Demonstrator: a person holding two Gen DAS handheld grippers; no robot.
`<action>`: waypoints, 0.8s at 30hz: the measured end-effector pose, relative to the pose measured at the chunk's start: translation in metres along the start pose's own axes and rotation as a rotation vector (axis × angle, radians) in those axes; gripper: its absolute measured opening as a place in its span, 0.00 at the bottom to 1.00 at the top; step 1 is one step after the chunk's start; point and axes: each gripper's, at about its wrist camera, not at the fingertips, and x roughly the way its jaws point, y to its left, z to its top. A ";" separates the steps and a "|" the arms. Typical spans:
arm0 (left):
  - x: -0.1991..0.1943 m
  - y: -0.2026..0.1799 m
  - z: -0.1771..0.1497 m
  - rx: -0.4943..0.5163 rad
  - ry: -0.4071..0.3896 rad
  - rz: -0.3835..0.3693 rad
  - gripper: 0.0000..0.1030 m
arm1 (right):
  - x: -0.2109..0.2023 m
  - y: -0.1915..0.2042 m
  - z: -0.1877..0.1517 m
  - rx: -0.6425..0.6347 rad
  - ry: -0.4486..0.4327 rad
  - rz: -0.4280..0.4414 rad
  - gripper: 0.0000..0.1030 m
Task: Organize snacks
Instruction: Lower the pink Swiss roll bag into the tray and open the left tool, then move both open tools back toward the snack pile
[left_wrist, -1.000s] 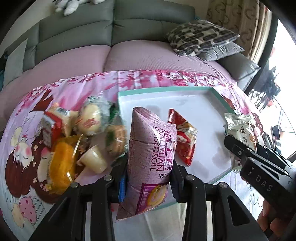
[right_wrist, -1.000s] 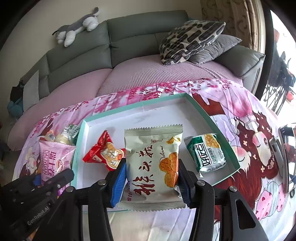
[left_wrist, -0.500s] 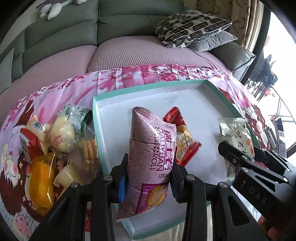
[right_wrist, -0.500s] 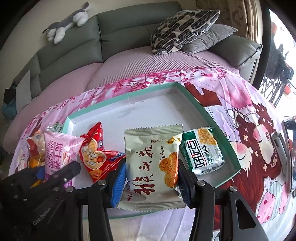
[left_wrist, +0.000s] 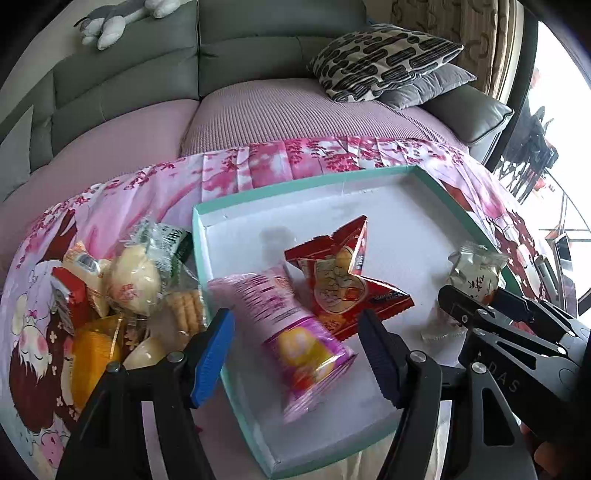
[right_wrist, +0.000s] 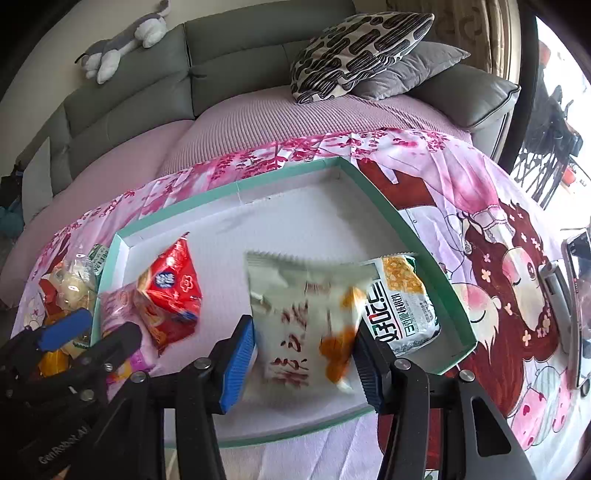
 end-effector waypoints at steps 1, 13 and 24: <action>-0.002 0.002 0.000 -0.003 -0.003 0.002 0.69 | -0.001 0.001 0.000 -0.003 -0.002 -0.001 0.54; -0.015 0.036 0.003 -0.148 -0.040 0.048 0.89 | -0.009 0.012 0.001 -0.052 -0.021 -0.019 0.68; -0.016 0.050 -0.001 -0.187 -0.036 0.070 0.98 | -0.009 0.013 0.000 -0.064 -0.036 -0.051 0.97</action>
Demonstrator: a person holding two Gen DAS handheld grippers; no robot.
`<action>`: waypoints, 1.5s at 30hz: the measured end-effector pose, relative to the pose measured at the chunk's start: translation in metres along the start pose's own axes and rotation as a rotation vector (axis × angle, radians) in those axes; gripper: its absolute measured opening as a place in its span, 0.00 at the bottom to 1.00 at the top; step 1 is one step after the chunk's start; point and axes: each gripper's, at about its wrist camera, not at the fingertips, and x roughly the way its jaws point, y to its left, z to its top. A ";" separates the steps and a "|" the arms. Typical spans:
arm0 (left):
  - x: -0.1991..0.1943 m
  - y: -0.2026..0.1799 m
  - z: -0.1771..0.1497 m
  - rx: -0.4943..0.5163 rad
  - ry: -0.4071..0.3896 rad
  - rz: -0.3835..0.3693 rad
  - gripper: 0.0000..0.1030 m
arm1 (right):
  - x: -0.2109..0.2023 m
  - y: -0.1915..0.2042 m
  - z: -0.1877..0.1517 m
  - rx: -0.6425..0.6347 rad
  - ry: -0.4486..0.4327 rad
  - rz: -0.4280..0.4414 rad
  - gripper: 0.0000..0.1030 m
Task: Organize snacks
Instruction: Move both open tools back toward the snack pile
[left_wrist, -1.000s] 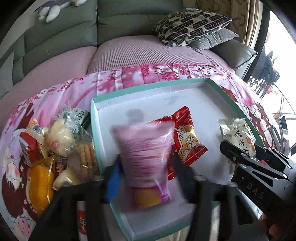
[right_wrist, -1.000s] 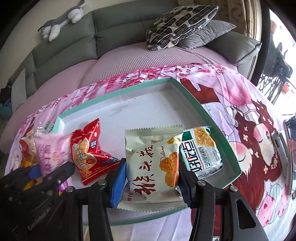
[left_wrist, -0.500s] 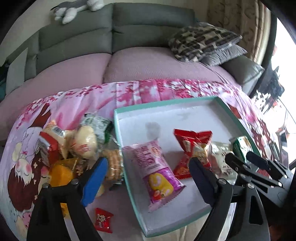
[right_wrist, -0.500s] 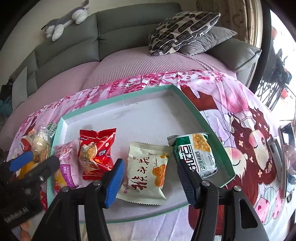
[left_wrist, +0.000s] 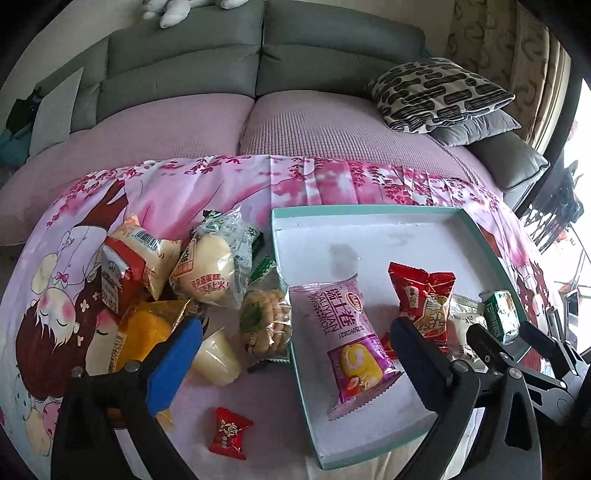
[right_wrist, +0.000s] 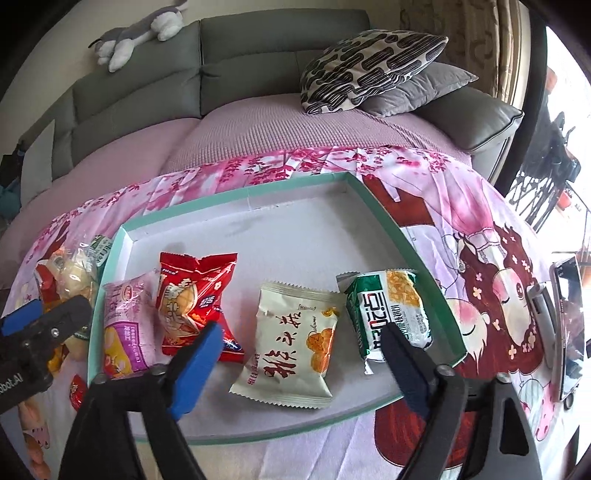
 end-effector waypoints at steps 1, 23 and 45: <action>0.000 0.001 0.000 -0.003 0.001 0.005 0.98 | 0.000 -0.001 0.000 0.003 -0.005 -0.001 1.00; -0.011 0.037 -0.001 -0.099 -0.018 0.068 0.99 | 0.000 0.009 -0.002 -0.003 0.026 0.037 1.00; -0.063 0.179 -0.026 -0.378 -0.103 0.288 0.99 | -0.040 0.098 -0.002 -0.102 -0.055 0.270 1.00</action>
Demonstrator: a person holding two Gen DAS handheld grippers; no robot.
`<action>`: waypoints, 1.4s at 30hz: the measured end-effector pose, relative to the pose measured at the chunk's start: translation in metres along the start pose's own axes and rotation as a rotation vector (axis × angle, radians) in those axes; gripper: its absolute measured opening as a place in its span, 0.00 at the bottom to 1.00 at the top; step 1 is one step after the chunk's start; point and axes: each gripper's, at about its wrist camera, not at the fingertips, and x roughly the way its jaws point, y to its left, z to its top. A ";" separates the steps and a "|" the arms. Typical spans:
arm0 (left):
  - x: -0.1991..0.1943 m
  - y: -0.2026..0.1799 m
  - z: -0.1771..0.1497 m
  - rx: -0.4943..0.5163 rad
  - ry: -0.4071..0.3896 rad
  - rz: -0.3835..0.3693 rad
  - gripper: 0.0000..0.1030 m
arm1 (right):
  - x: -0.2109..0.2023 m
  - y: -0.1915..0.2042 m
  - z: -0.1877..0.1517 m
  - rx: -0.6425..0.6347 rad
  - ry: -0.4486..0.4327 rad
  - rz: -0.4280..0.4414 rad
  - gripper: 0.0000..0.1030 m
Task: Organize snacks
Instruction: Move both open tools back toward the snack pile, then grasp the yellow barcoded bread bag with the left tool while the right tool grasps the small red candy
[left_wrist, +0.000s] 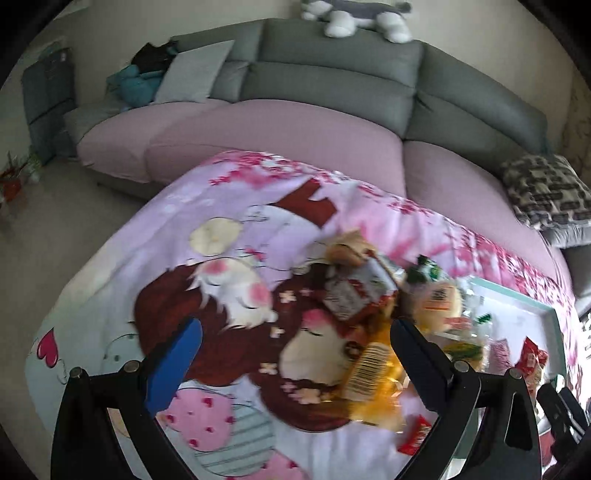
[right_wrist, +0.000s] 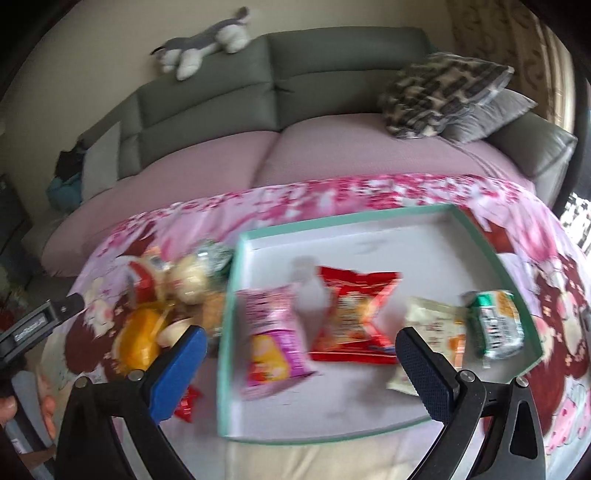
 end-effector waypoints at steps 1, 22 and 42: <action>0.000 0.003 -0.001 -0.008 0.000 0.002 0.99 | 0.001 0.008 0.000 -0.019 0.002 0.007 1.00; 0.032 0.022 -0.019 0.033 0.153 0.011 0.99 | 0.034 0.090 -0.036 -0.209 0.159 0.154 0.74; 0.046 -0.006 -0.024 0.034 0.210 -0.125 0.99 | 0.066 0.100 -0.056 -0.226 0.287 0.138 0.36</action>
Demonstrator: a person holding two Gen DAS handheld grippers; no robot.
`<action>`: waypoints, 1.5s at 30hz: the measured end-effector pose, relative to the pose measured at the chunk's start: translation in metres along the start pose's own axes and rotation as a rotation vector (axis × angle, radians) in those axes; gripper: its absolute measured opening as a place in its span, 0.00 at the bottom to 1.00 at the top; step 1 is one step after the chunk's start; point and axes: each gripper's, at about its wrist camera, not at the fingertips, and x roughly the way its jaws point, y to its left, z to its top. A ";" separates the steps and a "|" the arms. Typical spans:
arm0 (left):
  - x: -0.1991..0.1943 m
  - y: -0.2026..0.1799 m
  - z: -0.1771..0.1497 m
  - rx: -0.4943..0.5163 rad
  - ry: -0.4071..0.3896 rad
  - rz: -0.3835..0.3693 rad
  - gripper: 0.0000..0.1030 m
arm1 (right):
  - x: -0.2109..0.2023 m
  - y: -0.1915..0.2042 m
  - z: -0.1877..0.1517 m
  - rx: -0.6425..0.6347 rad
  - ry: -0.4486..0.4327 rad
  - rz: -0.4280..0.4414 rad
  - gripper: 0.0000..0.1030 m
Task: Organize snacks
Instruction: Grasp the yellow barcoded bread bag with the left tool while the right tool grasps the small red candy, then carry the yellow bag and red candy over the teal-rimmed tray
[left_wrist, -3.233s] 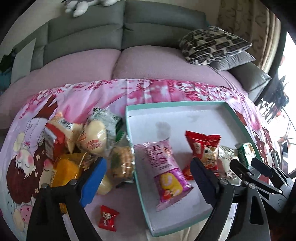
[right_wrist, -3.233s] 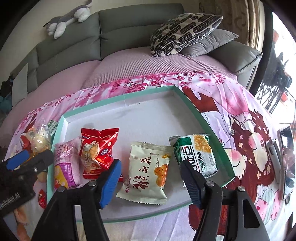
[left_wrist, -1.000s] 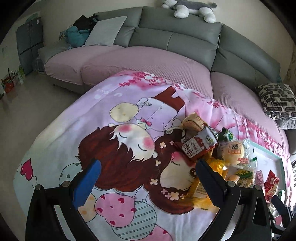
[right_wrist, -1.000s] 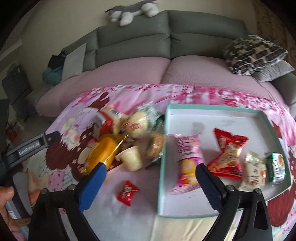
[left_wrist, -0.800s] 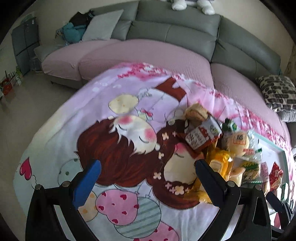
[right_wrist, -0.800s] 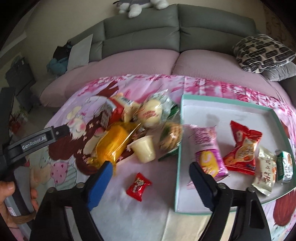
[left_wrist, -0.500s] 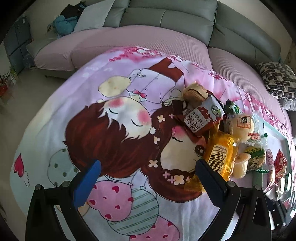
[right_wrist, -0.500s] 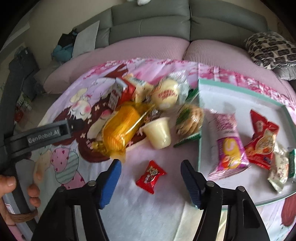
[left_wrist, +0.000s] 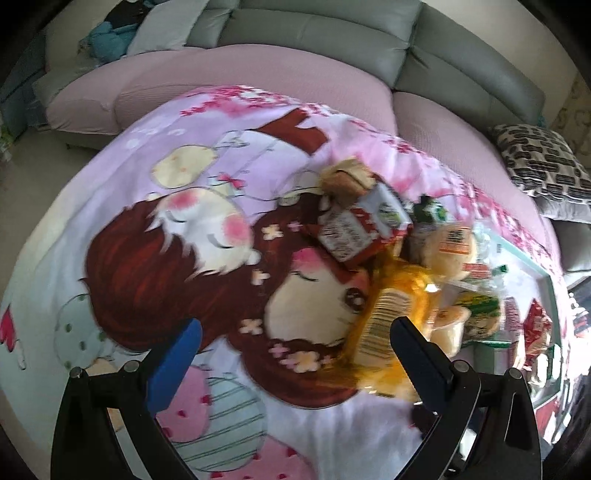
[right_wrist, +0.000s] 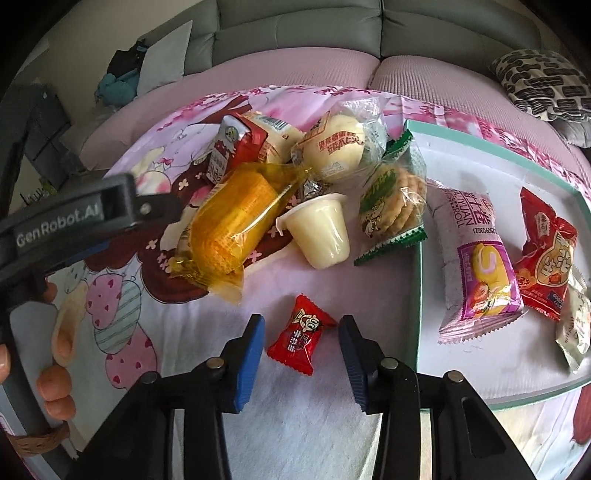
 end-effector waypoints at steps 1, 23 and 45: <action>0.001 -0.004 0.000 0.007 0.001 -0.012 0.99 | 0.001 0.000 0.000 -0.002 0.001 -0.003 0.35; 0.033 -0.041 -0.003 0.098 0.081 -0.148 0.57 | 0.001 -0.007 0.001 -0.002 -0.005 -0.028 0.28; 0.007 -0.038 -0.001 0.089 0.030 -0.171 0.46 | -0.021 -0.005 0.003 -0.003 -0.073 -0.011 0.27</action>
